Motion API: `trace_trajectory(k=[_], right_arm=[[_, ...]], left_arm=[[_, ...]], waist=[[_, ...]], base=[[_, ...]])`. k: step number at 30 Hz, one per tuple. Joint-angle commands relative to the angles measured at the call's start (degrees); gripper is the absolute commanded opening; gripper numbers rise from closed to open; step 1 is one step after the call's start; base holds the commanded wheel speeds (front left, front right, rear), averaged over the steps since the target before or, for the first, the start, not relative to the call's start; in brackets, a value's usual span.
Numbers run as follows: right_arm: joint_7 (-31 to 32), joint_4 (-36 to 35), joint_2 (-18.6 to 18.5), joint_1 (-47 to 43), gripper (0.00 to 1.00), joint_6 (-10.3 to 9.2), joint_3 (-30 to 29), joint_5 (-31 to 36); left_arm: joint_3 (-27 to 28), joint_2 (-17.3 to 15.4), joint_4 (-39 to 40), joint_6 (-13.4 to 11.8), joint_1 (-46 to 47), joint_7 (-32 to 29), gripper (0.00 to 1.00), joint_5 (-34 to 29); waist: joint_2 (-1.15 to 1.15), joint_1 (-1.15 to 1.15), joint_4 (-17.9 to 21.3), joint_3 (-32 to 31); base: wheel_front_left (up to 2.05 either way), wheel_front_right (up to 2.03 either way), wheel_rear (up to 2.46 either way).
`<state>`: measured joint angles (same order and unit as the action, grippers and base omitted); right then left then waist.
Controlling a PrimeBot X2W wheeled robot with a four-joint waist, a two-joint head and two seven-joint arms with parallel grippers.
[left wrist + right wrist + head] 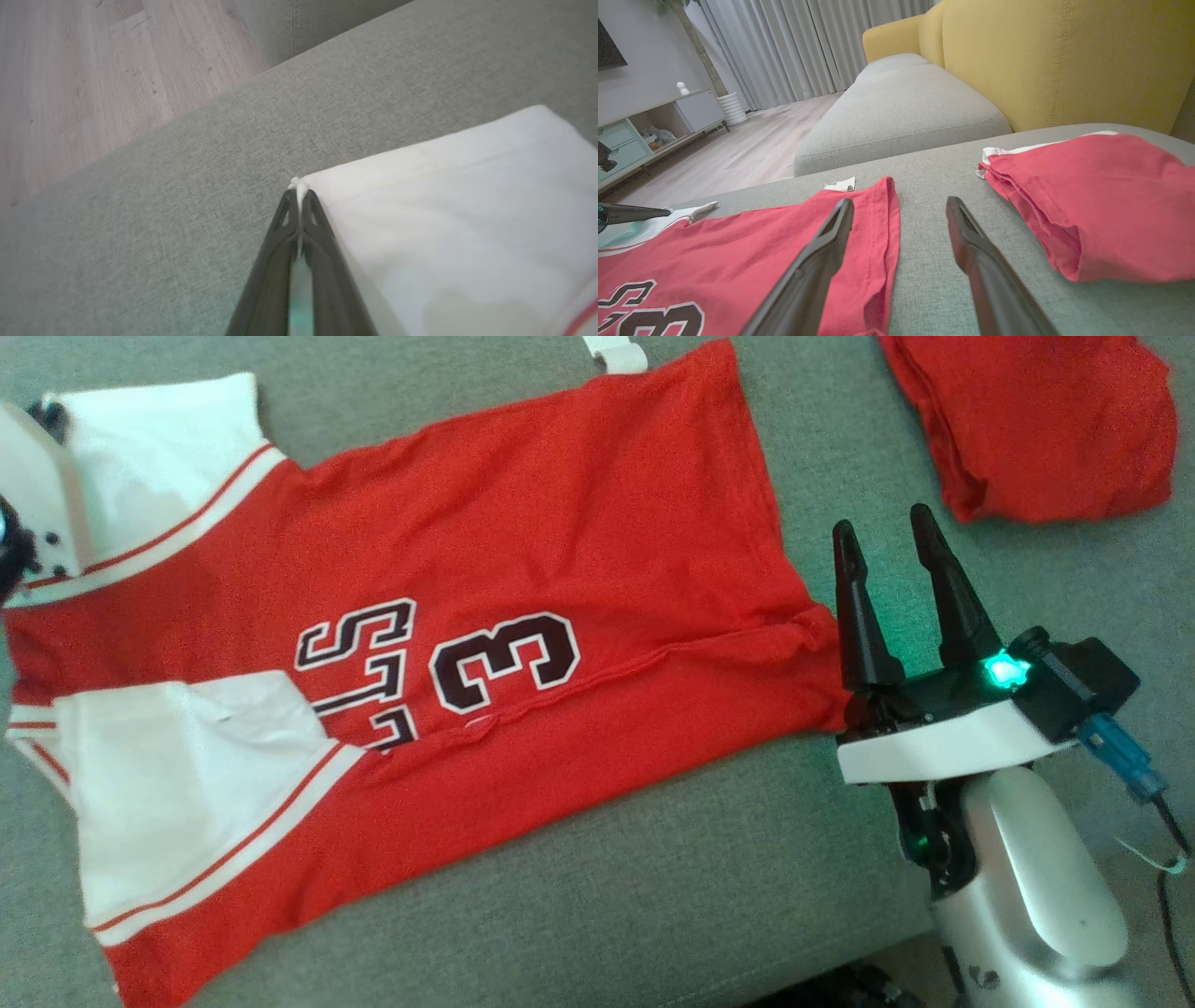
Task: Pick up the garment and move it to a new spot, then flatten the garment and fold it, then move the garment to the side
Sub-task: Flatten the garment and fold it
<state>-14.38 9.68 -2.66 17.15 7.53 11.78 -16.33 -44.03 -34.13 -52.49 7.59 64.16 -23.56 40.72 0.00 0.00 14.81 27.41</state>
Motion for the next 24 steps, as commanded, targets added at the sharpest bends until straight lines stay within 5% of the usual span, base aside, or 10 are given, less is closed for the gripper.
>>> trace_trajectory(k=[1, 15, 24], right_arm=[[-0.6, -1.4, -0.2, 1.2, 1.00, -0.04, 0.7, 0.5], [-0.2, 2.9, -0.2, 1.6, 1.00, -0.04, -3.2, 6.1], [13.5, 9.7, -1.4, 8.9, 1.00, -0.04, -10.4, 12.6]], left_arm=[[1.1, -2.2, 0.5, -0.1, 0.4, 0.6, 0.00, 0.3], [-2.6, 3.4, 5.0, -1.7, -1.1, 20.7, 0.00, -4.0], [-4.4, 5.3, 17.8, -5.9, -8.2, 27.6, 0.00, -5.7]], waist=[[0.00, 0.00, -0.7, -0.9], [0.00, 0.00, -9.4, -9.6], [0.00, 0.00, -16.5, -11.7]], base=[[0.00, 0.00, 0.00], [0.00, 0.00, 0.00], [0.00, 0.00, 0.00]])
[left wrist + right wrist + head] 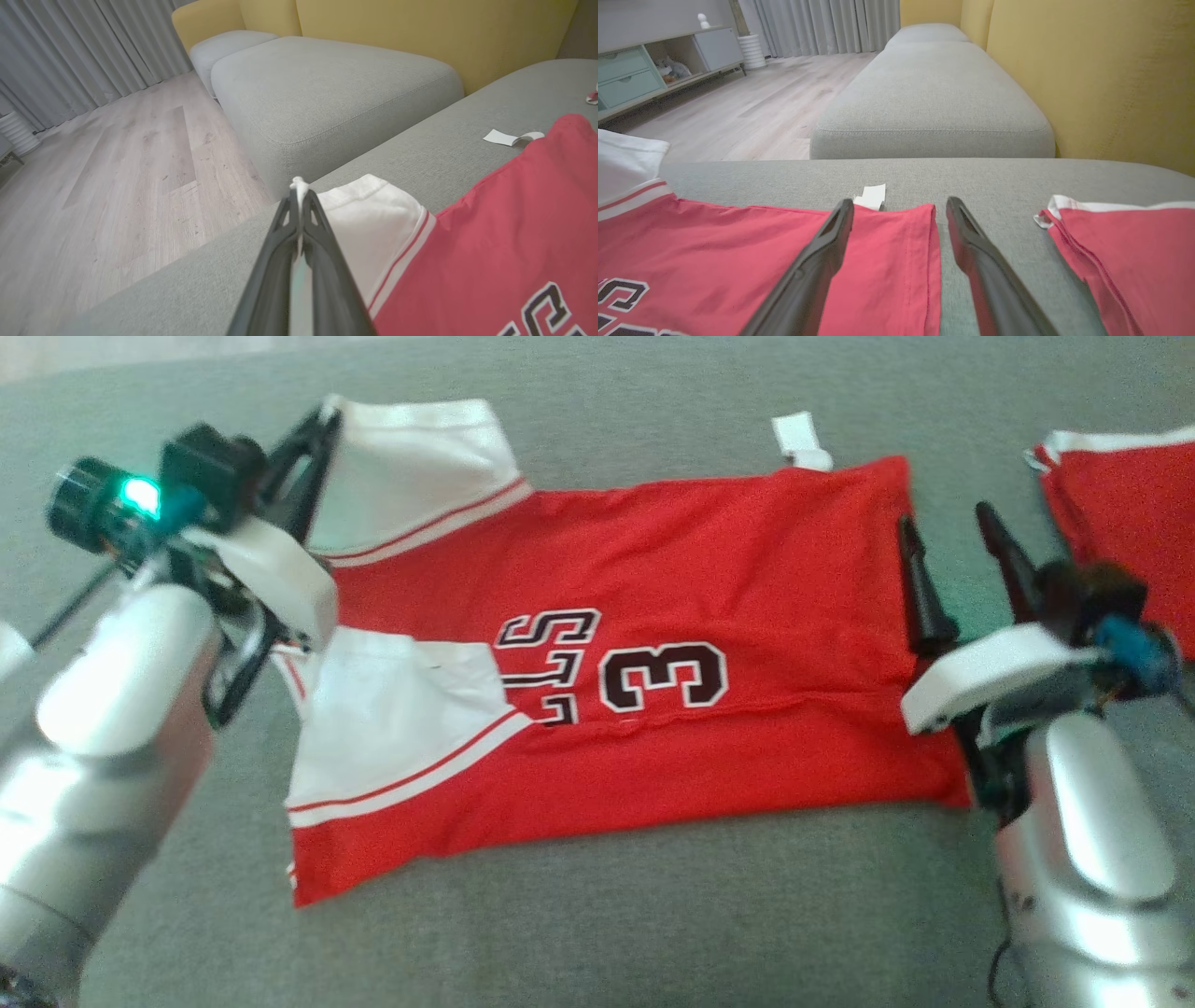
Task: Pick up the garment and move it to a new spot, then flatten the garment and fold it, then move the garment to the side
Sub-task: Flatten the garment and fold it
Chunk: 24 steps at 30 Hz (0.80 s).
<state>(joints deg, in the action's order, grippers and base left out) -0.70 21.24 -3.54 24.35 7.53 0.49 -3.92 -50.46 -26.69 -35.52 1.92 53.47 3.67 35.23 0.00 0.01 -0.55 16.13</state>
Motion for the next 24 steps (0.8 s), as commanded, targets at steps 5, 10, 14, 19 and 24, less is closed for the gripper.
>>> trace_trajectory(k=[5, 10, 14, 19, 24], right_arm=[[7.6, 5.9, -3.1, 8.5, 1.00, -0.04, -1.7, 0.2], [11.0, 14.5, -5.4, 15.1, 1.00, -0.04, -3.2, -0.4], [11.6, 20.9, -6.6, 19.2, 1.00, -0.04, -3.0, -1.1], [11.1, 25.9, -7.3, 22.3, 1.00, -0.04, -1.3, -2.0], [10.8, 30.8, -8.5, 25.1, 1.00, -0.04, 2.2, -3.6]], left_arm=[[1.3, -2.9, 9.3, -2.9, -0.2, 0.0, 0.00, -0.8], [1.1, -3.8, 16.0, -4.9, -1.3, -1.2, 0.00, -1.2], [0.9, -4.3, 18.8, -5.7, -1.3, -2.1, 0.00, -1.3], [1.0, -4.5, 20.3, -6.2, -0.9, -2.5, 0.00, -1.4], [1.0, -4.8, 20.6, -6.6, -0.3, -2.8, 0.00, -1.6]], waist=[[0.00, -0.01, -3.2, 0.7], [0.00, -0.01, -4.8, 2.8], [0.00, -0.01, -5.6, 4.5], [0.00, -0.01, -6.1, 5.9], [0.00, -0.01, -6.1, 7.1]], base=[[0.00, 0.00, 0.00], [0.00, 0.00, 0.00], [0.00, 0.00, 0.00], [0.00, 0.00, 0.00], [0.00, 0.00, 0.00]])
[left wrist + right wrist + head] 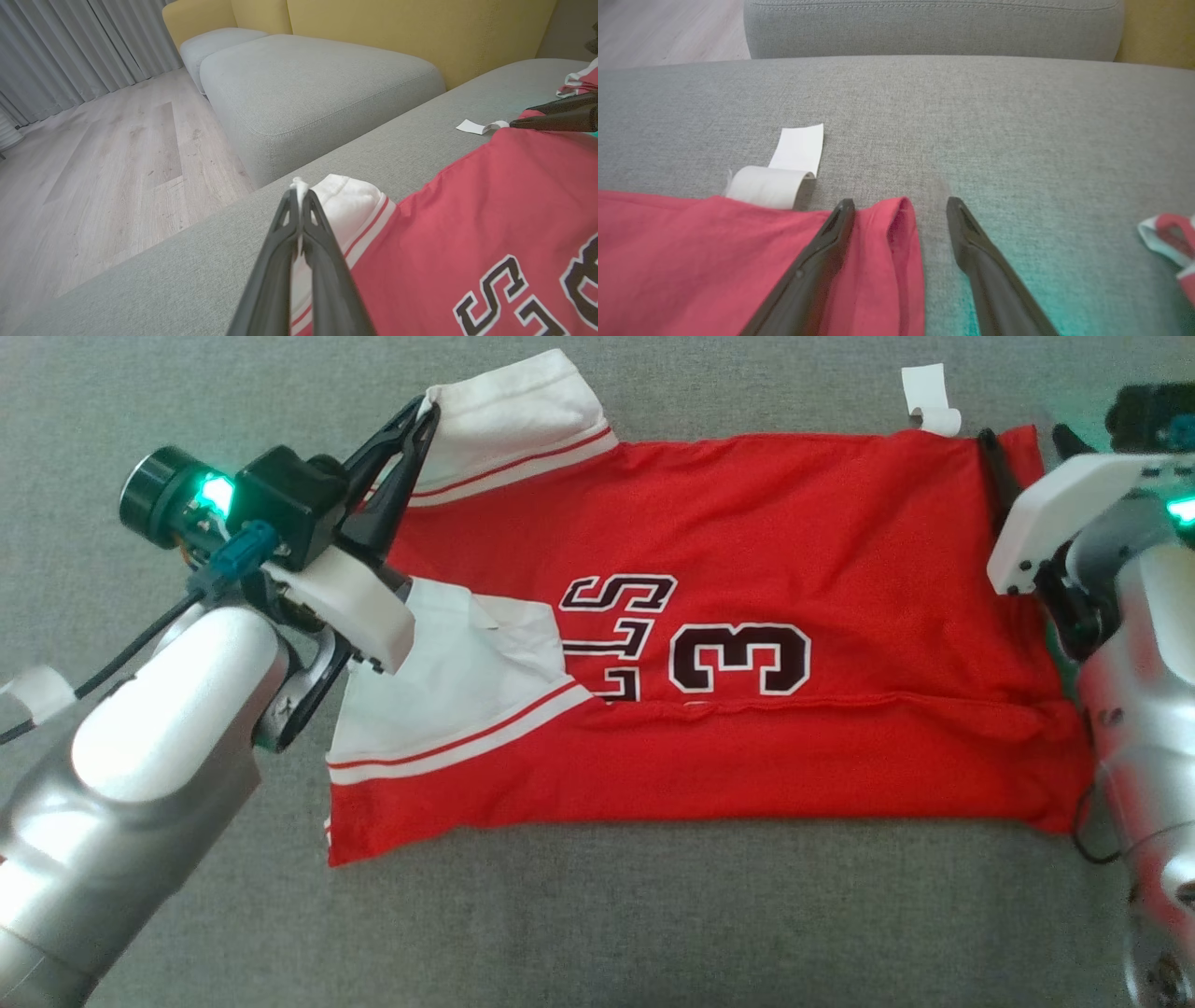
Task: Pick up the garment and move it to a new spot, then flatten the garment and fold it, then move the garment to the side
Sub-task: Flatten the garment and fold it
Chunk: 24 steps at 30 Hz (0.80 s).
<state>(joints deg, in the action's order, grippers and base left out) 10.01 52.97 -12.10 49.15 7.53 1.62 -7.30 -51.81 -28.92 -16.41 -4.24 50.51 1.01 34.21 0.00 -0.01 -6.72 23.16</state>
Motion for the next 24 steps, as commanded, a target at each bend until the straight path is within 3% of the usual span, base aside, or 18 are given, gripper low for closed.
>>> trace_trajectory(k=[1, 2, 4, 18, 24], right_arm=[[0.4, 0.0, -0.2, 0.7, 1.00, -0.04, 2.0, -0.5], [0.8, 0.9, -0.5, 1.0, 1.00, -0.04, 3.0, -0.8], [1.4, 2.3, -1.0, 1.5, 0.00, -0.04, 5.4, -1.7], [-10.0, -0.6, -2.7, 6.6, 0.00, -0.04, 13.2, -14.4], [-14.3, -3.7, -3.7, 8.4, 0.00, -0.04, 16.5, -21.0]], left_arm=[[2.3, -2.6, 1.5, -0.5, 2.8, -0.2, 0.00, -0.6], [2.3, -2.6, 1.5, -0.5, 2.8, -0.3, 0.00, -0.6], [2.2, -2.5, 1.2, -0.5, 3.1, -0.4, 0.00, -0.6], [5.1, -4.0, -4.4, -1.2, 6.7, 1.4, 0.00, 0.3], [6.3, -3.0, -10.3, -0.9, 12.3, 4.2, 0.00, -1.0]], waist=[[0.00, 0.01, 0.1, 0.2], [0.00, 0.01, 0.2, 0.3], [0.00, 0.01, 0.4, 0.3], [0.00, 0.01, 3.1, -1.4], [0.00, 0.01, 3.9, -0.9]], base=[[0.00, 0.00, 0.00], [0.00, 0.00, 0.00], [0.00, 0.00, 0.00], [0.00, 0.00, 0.00], [0.00, 0.00, 0.00]])
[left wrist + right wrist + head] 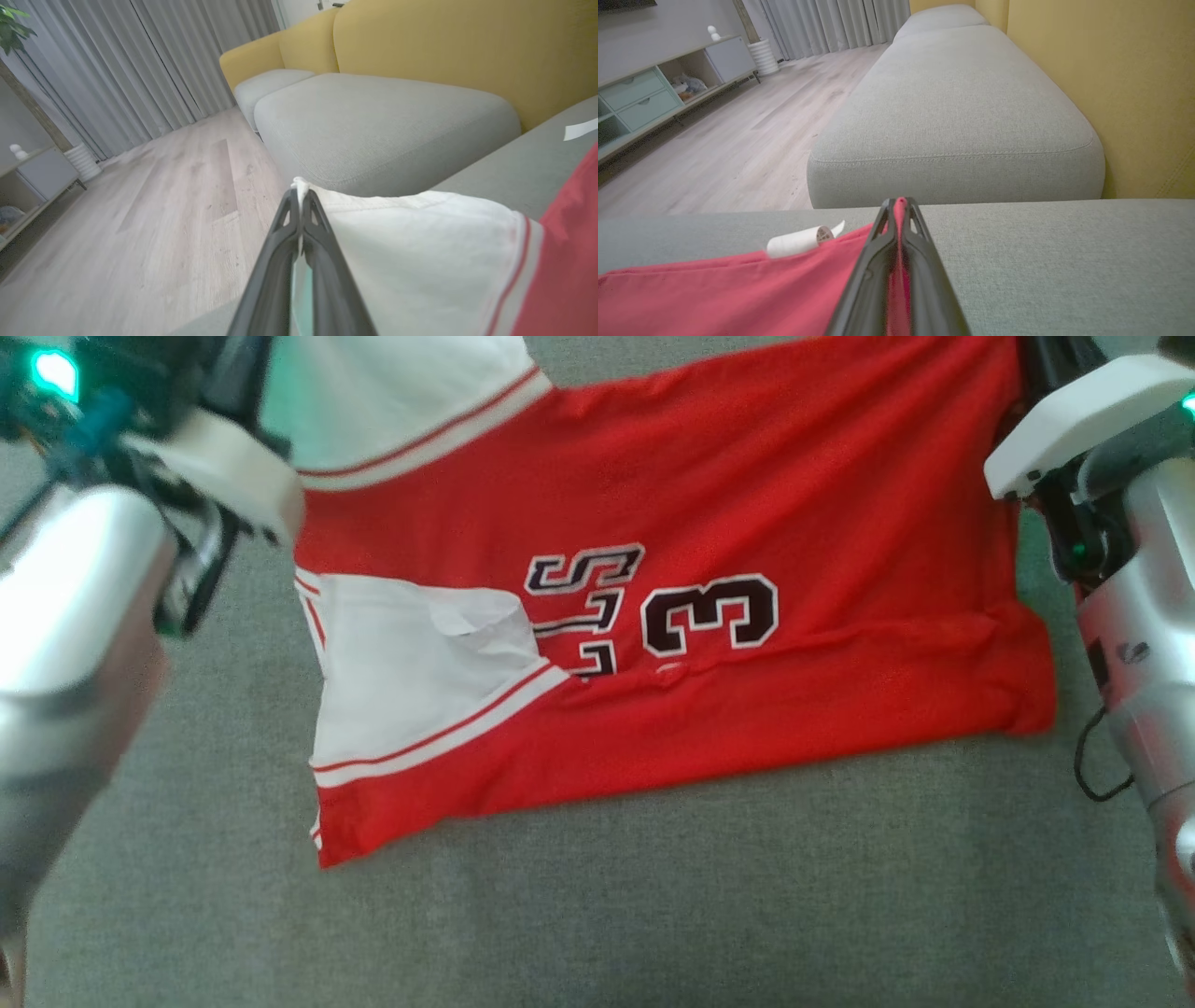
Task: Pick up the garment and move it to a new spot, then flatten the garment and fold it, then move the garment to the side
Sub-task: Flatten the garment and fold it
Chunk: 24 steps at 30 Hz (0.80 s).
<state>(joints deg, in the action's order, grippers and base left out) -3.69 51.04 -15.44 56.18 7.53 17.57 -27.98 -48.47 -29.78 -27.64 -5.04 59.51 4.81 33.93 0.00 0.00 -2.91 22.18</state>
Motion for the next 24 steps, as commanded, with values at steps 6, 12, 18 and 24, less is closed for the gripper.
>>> trace_trajectory(k=[6, 12, 18, 24], right_arm=[[-4.4, -1.8, -0.9, 2.7, 0.00, -0.04, 2.4, -5.2], [-5.4, -0.9, -1.7, 2.5, 0.00, -0.04, 4.8, -7.9], [-5.3, -1.2, -4.2, 0.5, 0.00, -0.04, 7.6, -12.4], [-3.3, -3.4, -7.8, -3.3, 0.00, -0.04, 11.2, -17.1]], left_arm=[[3.4, 0.7, -6.6, 0.5, 8.5, 5.3, 0.00, -2.1], [1.8, 2.9, -11.3, 2.4, 9.0, 7.0, 0.00, -2.7], [-0.3, 3.9, -14.4, 4.7, 6.8, 7.7, 0.00, -2.8], [-2.2, 3.8, -14.6, 7.3, 3.3, 7.0, 0.00, -2.0]], waist=[[0.00, 0.00, 0.3, 0.2], [0.00, 0.00, 0.0, -0.5], [0.00, 0.00, -1.2, -2.2], [0.00, 0.00, -2.5, -4.6]], base=[[0.00, 0.00, 0.00], [0.00, 0.00, 0.00], [0.00, 0.00, 0.00], [0.00, 0.00, 0.00]])
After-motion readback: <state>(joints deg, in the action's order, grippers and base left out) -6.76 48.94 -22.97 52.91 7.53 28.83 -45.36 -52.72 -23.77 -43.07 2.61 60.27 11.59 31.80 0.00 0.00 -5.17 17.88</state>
